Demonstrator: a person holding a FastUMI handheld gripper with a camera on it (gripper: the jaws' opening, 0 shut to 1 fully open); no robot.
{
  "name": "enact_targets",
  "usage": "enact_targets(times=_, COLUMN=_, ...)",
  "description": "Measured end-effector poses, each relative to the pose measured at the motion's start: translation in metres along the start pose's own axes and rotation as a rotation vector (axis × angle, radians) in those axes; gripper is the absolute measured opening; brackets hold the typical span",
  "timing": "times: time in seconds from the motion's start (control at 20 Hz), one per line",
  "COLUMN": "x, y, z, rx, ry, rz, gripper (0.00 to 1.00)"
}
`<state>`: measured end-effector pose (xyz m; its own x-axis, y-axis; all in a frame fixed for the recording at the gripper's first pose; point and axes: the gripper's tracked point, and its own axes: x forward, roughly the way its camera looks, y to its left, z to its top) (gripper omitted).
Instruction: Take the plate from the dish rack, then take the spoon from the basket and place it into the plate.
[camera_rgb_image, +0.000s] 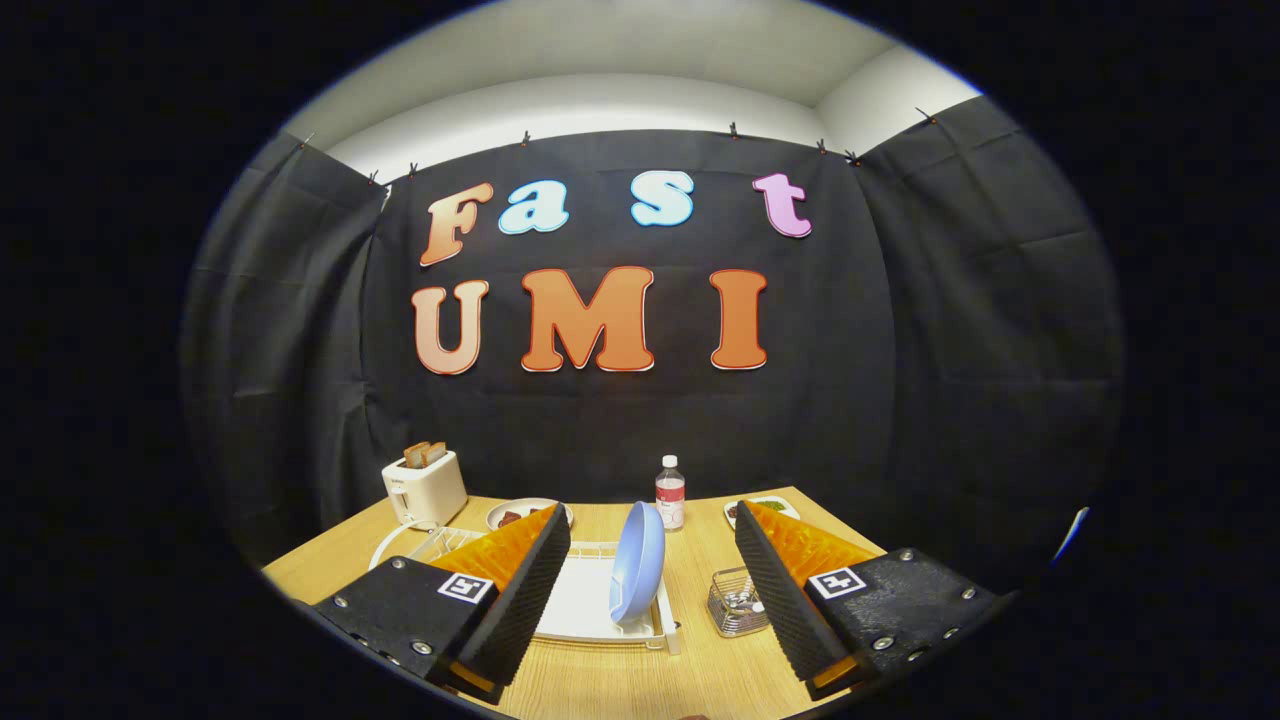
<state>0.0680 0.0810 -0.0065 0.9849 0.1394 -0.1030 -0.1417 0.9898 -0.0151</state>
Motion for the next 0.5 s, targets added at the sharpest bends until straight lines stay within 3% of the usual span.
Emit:
enact_targets(times=0.3, x=0.073, y=0.009, z=-0.034, rx=-0.004, ry=0.110, rz=0.047, gripper=0.99)
enact_targets(times=0.5, x=0.117, y=0.003, z=-0.069, rx=-0.043, ry=0.202, rz=0.014, gripper=0.99)
